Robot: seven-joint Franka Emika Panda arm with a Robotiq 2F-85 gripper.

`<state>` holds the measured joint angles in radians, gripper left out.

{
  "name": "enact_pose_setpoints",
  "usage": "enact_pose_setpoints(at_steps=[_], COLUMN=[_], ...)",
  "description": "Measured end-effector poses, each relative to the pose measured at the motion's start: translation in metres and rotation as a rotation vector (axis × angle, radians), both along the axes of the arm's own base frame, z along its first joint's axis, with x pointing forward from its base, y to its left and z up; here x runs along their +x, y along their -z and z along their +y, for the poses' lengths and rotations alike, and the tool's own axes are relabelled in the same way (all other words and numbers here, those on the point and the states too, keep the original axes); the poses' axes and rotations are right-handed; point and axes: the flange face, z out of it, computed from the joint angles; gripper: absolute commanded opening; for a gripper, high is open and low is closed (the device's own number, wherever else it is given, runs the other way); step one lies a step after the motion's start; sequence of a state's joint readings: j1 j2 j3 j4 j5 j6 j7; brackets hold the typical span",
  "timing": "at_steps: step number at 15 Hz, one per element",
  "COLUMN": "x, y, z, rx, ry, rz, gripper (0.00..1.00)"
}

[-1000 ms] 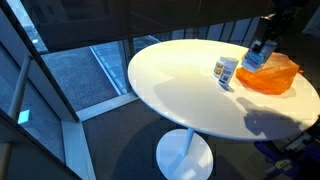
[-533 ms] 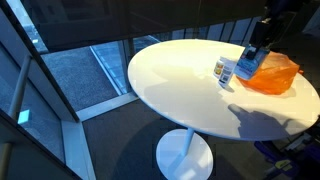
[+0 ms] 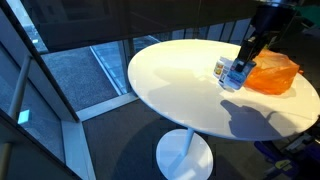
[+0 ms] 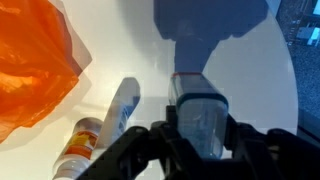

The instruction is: Pick up the mentos container from the orange plastic bag and put it on the table

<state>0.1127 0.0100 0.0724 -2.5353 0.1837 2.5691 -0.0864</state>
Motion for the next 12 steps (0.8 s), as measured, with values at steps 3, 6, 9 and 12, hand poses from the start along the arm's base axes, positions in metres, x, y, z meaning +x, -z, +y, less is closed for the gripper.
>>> enact_pose_setpoints(at_steps=[3,6,9,12], x=[0.006,0.013,0.018,0.023], y=[0.018,0.032,0.045,0.054], z=[0.004,0.006,0.005,0.002], rx=[-0.003,-0.016,-0.035,-0.054], ry=[-0.006,-0.024,-0.049,-0.070], rz=[-0.026,-0.045,-0.052,-0.046], gripper=[0.18,0.18,0.18,0.18])
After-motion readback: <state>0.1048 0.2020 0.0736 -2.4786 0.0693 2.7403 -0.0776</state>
